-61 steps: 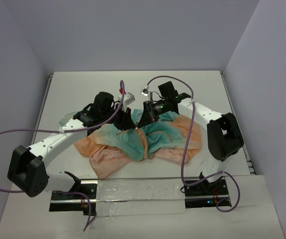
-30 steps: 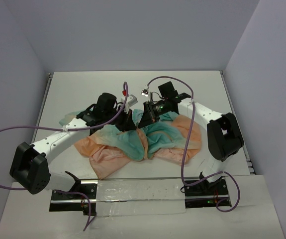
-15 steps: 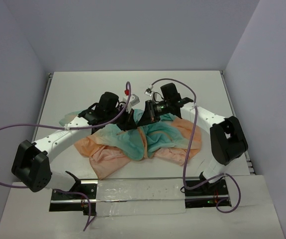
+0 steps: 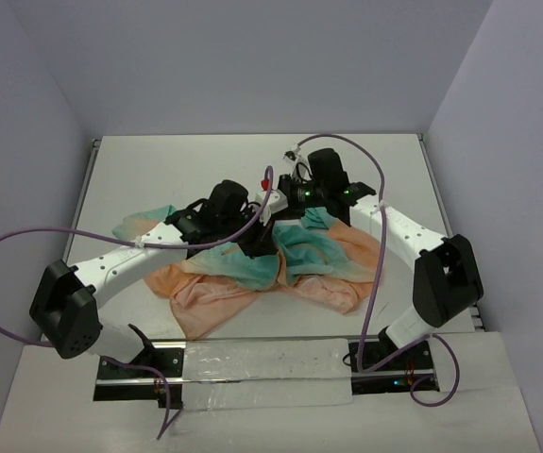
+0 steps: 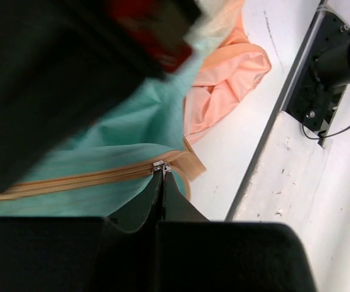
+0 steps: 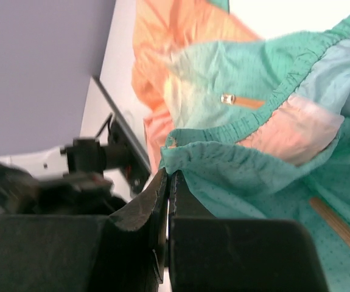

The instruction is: Zip up the jacket

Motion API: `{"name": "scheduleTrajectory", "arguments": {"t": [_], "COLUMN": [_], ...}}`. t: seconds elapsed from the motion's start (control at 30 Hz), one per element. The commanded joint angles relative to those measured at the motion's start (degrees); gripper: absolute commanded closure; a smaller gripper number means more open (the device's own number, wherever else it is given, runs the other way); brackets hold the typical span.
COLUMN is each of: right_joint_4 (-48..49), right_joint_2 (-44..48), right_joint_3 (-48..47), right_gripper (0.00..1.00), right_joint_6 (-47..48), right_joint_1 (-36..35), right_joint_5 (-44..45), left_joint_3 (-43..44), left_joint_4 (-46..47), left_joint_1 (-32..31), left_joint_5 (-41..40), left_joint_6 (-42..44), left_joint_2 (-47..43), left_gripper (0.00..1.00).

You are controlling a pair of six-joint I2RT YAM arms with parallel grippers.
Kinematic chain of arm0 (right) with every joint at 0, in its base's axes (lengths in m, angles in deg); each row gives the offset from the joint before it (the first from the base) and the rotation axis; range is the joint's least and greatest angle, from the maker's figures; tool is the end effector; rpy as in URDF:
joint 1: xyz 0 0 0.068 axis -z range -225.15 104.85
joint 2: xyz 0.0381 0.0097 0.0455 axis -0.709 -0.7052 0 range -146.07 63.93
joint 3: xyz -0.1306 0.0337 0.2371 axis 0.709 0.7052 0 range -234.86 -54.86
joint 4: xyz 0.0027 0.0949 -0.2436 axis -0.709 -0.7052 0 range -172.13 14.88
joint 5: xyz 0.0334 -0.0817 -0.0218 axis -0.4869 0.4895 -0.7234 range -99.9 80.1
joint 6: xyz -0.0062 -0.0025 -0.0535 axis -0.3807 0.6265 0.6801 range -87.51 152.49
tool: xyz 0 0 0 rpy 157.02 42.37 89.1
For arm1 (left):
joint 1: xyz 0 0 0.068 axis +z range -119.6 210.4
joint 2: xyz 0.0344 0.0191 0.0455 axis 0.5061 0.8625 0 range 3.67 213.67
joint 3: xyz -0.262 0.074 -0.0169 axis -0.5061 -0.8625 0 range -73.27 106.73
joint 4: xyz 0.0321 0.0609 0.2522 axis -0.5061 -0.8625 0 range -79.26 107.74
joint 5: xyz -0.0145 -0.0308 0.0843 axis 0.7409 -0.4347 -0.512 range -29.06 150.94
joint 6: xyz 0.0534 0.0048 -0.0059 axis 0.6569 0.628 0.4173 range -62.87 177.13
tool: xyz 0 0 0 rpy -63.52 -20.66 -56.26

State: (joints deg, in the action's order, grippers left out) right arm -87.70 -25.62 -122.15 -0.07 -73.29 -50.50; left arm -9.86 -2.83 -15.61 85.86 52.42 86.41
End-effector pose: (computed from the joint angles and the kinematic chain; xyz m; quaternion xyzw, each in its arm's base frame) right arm 0.2980 0.1855 0.2825 -0.1284 0.8369 0.4848 0.2194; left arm 0.2109 -0.2401 0.2827 0.3974 0.7956 -0.3537 0.2898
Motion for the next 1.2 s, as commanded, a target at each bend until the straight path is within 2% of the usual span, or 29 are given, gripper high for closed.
{"name": "scheduleTrajectory", "arguments": {"t": [0.0, 0.23, 0.53, 0.7, 1.0, 1.17], "right_joint_4": [8.5, 10.5, 12.2, 15.6, 6.0, -0.2], "right_joint_2": [3.2, 0.9, -2.9, -3.2, -2.6, -8.7], "right_joint_3": [-4.5, -9.4, -19.4, -22.7, -42.3, -59.8], "right_gripper": [1.0, 1.0, 1.0, 1.0, 1.0, 1.0], "right_joint_6": [-5.1, -10.6, -16.8, -19.2, -16.1, -16.2], "right_joint_1": [-0.1, 1.9, 10.4, 14.8, 19.0, 20.7], "right_joint_5": [8.8, 13.3, 14.5, 13.8, 15.8, 15.1], "left_joint_3": [2.9, 3.0, -0.5, -2.2, -5.1, -4.4], "left_joint_4": [-2.4, -3.1, -1.1, 1.1, 6.2, 5.1], "left_joint_1": [-2.2, -4.7, -9.5, -13.0, -20.5, -25.6], "left_joint_5": [1.7, 0.2, -3.7, -7.5, -15.9, -21.9], "left_joint_6": [-0.7, -1.4, -4.3, -7.2, -12.6, -13.8], "left_joint_2": [0.3, -0.5, -1.8, 0.8, 4.7, 4.3], "left_gripper": [1.0, 1.0, 1.0, 1.0, 1.0, 1.0]}}
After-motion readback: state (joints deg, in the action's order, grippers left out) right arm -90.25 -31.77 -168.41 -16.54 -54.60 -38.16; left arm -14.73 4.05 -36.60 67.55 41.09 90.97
